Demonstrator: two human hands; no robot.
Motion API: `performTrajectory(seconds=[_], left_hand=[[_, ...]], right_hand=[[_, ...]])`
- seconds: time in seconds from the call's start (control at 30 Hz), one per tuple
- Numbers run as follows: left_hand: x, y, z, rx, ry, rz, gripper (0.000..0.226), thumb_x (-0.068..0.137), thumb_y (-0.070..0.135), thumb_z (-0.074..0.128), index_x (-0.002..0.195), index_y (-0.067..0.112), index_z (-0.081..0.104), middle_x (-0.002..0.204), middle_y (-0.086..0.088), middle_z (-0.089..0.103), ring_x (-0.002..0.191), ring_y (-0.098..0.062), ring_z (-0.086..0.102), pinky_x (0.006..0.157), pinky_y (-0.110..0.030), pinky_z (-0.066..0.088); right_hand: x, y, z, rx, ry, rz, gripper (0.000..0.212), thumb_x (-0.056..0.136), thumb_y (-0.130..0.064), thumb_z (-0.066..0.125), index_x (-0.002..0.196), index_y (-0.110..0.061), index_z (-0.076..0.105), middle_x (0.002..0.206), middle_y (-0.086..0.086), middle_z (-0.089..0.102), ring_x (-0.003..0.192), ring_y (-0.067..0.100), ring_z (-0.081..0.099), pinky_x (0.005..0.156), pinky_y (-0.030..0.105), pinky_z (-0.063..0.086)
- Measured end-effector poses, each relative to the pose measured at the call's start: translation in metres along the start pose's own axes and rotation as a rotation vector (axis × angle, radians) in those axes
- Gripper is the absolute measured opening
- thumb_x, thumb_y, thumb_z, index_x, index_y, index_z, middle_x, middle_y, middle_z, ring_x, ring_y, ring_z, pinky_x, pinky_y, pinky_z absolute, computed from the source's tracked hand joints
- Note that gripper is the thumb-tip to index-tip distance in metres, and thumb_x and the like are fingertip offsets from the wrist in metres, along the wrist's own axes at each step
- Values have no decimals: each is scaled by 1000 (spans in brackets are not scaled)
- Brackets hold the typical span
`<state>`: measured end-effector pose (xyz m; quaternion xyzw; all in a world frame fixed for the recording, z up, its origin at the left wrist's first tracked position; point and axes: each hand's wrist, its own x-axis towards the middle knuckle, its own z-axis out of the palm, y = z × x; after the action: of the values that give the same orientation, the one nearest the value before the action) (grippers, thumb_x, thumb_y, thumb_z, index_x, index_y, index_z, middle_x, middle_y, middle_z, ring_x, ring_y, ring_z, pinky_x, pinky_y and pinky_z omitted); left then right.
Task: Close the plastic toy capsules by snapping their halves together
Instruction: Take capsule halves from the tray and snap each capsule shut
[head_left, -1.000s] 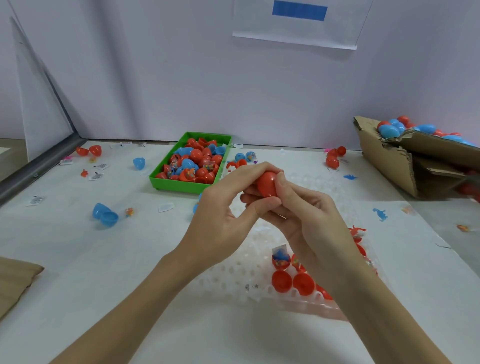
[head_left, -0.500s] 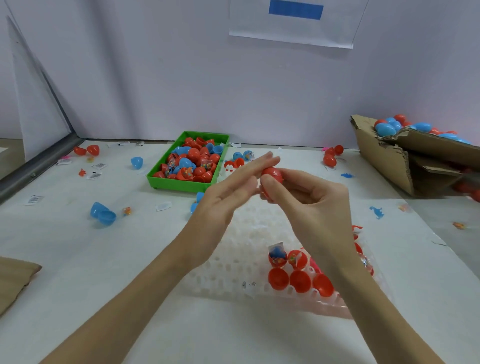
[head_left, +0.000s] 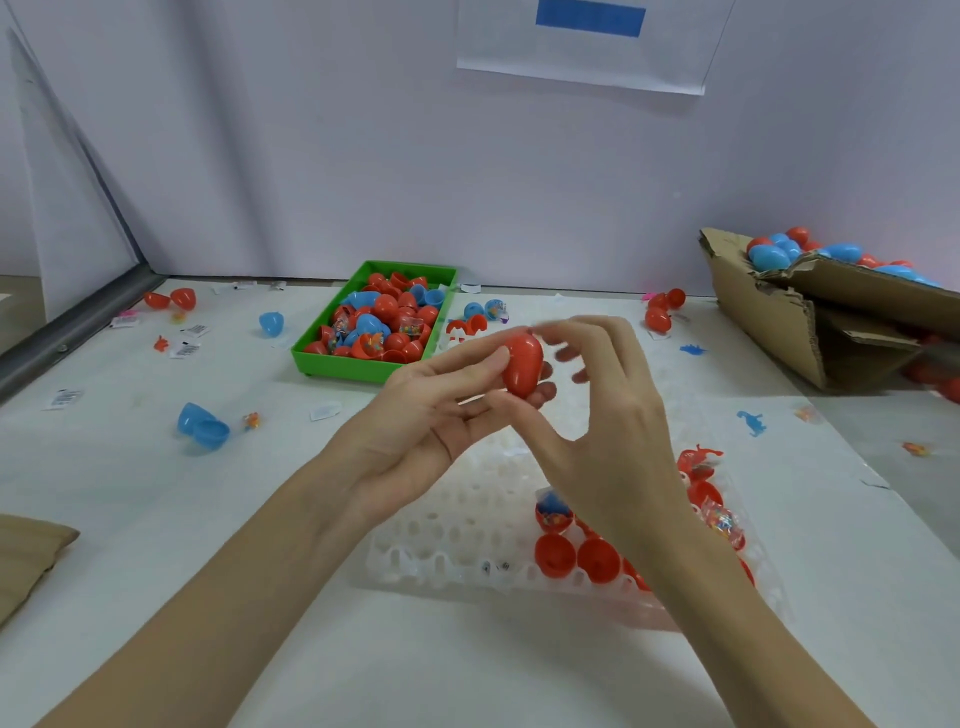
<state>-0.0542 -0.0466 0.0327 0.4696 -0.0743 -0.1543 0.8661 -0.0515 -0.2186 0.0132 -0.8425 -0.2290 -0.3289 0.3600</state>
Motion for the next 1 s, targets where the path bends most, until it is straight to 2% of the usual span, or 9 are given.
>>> performTrajectory(seconds=[0.07, 0.13, 0.23, 0.4, 0.5, 0.63, 0.73, 0.83, 1.0], left_hand=[[0, 3, -2, -23, -30, -16, 30, 90, 14, 68, 118, 10, 79, 123, -23, 73, 112, -33, 73, 88, -30, 61], [0, 1, -3, -7, -51, -17, 28, 91, 16, 68, 115, 9, 80, 122, -22, 73, 110, -31, 74, 88, -30, 61], [0, -2, -5, 26, -71, -17, 32, 91, 19, 67, 118, 5, 78, 122, -22, 73, 111, -28, 74, 94, -30, 59], [1, 1, -8, 43, -114, -23, 36, 86, 26, 71, 113, 3, 79, 118, -19, 75, 115, -25, 72, 93, -27, 58], [1, -1, -8, 4, -137, -44, 34, 89, 27, 69, 111, 3, 80, 114, -15, 76, 114, -23, 72, 94, -28, 57], [0, -3, -8, -46, -165, -78, 29, 96, 29, 62, 107, 10, 82, 103, -4, 78, 112, -16, 72, 96, -26, 56], [0, -3, -5, -31, -203, -112, 34, 103, 31, 55, 109, 11, 81, 95, -1, 78, 105, -12, 74, 106, -31, 52], [0, -3, -4, -55, -185, -166, 35, 96, 34, 65, 117, 11, 79, 115, -11, 77, 114, -20, 72, 103, -35, 55], [0, 0, -7, -93, -172, -208, 42, 93, 31, 67, 125, 5, 74, 120, -15, 74, 113, -24, 71, 104, -38, 55]], right_hand=[[1, -2, -1, 88, -41, -52, 61, 93, -37, 72, 143, -7, 53, 137, 3, 58, 125, 11, 56, 104, 22, 47], [1, -4, -2, 170, -84, -96, 56, 95, -26, 72, 144, -7, 54, 142, 1, 58, 131, 5, 53, 107, 19, 44], [1, -5, -6, 241, -114, -75, 52, 93, -22, 74, 141, -10, 58, 134, -3, 64, 121, 4, 60, 102, 15, 45], [3, -11, -13, 181, -98, -85, 52, 89, -36, 72, 134, -12, 65, 123, -2, 72, 107, 13, 68, 98, 13, 47], [1, -12, -12, 130, -54, -109, 48, 91, -34, 72, 131, -9, 66, 115, 2, 74, 97, 8, 65, 95, 8, 47], [-1, -15, -10, 110, 0, -165, 43, 92, -21, 69, 131, -3, 65, 115, 8, 72, 102, 0, 54, 96, 4, 43], [0, -15, -12, 70, 7, -174, 42, 95, -25, 64, 131, -2, 65, 116, 10, 73, 105, 13, 66, 101, 14, 47], [1, -15, -13, 31, 9, -190, 47, 97, -35, 61, 129, -1, 67, 114, 13, 75, 107, 27, 69, 107, 20, 42], [4, -12, -13, 33, -52, -190, 49, 93, -37, 63, 130, -6, 66, 118, 11, 74, 109, 21, 70, 104, 13, 44]])
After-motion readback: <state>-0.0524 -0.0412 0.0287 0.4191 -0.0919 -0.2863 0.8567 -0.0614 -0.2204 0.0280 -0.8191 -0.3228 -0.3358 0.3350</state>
